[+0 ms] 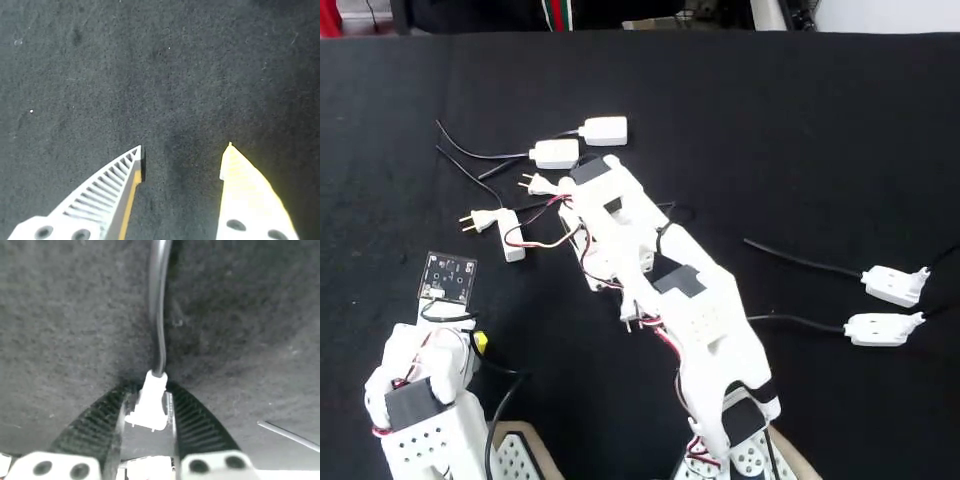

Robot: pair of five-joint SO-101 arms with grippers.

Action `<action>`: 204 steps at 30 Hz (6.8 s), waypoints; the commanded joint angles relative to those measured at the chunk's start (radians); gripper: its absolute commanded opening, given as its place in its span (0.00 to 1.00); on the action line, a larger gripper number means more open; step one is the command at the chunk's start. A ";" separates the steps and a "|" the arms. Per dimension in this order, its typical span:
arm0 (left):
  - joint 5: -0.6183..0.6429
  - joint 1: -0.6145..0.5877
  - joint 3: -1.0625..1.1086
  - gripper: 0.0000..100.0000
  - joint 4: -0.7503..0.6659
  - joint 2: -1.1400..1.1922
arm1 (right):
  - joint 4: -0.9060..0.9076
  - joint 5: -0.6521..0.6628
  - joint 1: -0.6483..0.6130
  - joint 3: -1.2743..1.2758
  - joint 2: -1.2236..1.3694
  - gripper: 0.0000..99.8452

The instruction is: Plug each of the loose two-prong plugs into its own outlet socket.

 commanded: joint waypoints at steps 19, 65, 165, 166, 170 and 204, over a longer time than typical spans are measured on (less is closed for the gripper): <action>-0.006 0.035 -0.025 0.25 0.011 0.003 | -0.061 0.002 -0.072 0.116 -0.769 0.04; -0.006 0.042 -0.016 0.25 0.009 0.003 | -0.216 0.199 0.037 0.371 -0.248 0.15; 0.354 0.731 0.082 0.25 -0.634 -0.081 | -1.203 -0.137 -0.207 1.646 -2.029 0.01; 0.354 0.731 0.082 0.25 -0.634 -0.081 | -1.177 -0.137 -0.207 1.633 -2.031 0.01; 0.354 0.731 0.082 0.25 -0.634 -0.081 | -1.131 -0.135 -0.207 1.607 -2.029 0.01; -0.008 0.099 0.064 0.25 -0.144 -0.081 | -0.891 0.097 0.012 1.106 -1.142 0.01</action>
